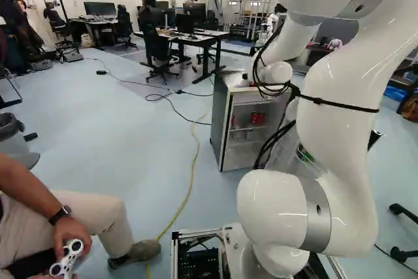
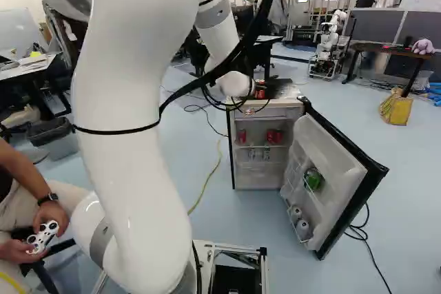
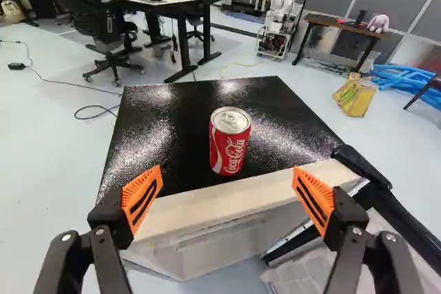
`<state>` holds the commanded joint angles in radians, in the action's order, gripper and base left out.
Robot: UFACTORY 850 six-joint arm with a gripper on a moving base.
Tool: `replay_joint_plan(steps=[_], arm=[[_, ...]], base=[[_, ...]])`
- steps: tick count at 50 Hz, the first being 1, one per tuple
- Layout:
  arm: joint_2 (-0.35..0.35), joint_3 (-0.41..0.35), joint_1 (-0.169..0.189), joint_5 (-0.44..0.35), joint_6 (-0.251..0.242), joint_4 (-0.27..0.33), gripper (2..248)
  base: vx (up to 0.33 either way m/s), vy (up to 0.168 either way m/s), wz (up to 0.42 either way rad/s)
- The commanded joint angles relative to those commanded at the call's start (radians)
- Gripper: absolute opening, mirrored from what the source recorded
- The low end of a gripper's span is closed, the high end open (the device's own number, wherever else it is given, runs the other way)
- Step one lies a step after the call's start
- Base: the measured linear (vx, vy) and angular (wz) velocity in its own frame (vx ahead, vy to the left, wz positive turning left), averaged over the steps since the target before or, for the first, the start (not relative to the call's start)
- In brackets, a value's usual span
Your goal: Grab a drink from the fridge
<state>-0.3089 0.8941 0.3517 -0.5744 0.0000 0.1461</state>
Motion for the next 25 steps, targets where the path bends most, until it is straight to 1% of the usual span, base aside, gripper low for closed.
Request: replay_joint_plan(steps=[11,25], arm=[[0.032,-0.038,0.016,0.000,0.000,0.000,247],[0.065,-0.077,0.051,0.000,0.000,0.000,247]], base=[[0.000,0.000,0.000],[0.000,0.000,0.000]])
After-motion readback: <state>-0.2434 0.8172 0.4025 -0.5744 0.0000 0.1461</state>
